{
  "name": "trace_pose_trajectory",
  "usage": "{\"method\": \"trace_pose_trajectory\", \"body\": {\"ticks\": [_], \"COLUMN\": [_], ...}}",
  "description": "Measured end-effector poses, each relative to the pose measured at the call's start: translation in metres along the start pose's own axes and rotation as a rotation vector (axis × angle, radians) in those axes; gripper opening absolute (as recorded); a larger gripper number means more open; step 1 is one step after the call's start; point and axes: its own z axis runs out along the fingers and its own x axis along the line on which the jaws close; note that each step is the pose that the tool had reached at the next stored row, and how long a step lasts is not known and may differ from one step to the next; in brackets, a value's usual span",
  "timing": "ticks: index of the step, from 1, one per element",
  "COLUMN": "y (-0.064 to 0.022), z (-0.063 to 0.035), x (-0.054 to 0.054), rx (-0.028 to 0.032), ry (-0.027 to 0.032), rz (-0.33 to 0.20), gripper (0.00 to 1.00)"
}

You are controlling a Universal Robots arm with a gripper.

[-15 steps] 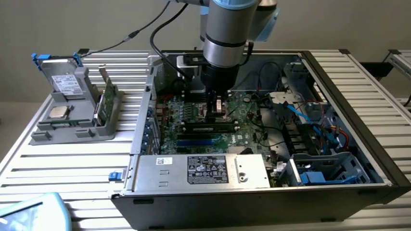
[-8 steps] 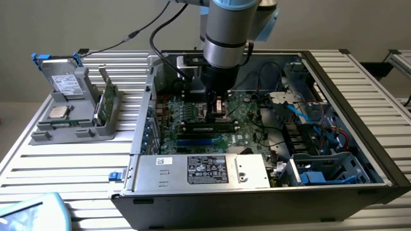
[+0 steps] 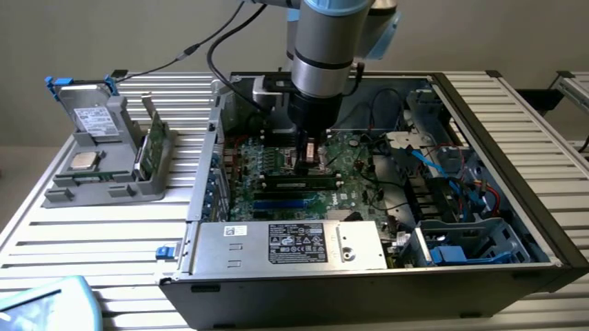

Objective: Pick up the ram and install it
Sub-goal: 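Press down the ram until it locks into place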

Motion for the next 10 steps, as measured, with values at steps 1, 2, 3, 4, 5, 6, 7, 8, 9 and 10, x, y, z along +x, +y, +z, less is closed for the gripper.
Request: {"method": "trace_pose_trajectory", "body": {"ticks": [1,2,3,4,5,6,7,8,9,10], "y": [0.0000,0.0000,0.0000,0.0000,0.0000,0.0000,0.0000,0.0000,0.0000,0.0000], "z": [0.0000,0.0000,0.0000,0.0000,0.0000,0.0000,0.0000,0.0000,0.0000,0.0000], "x": [0.0000,0.0000,0.0000,0.0000,0.0000,0.0000,0.0000,0.0000,0.0000,0.0000], "rx": [0.0000,0.0001,0.0002,0.0002,0.0003,0.0003,0.0005,0.0006,0.0008,0.0009], "ry": [-0.0012,-0.0024,-0.0034,-0.0044,-0.0055,-0.0065,-0.0074,-0.0084,-0.0094,-0.0102], "rz": [0.015,0.028,0.041,0.054,0.066,0.078,0.089,0.101,0.113,0.125], "gripper": [0.11,0.11,0.11,0.11,0.11,0.11,0.11,0.11,0.11,0.11]}}
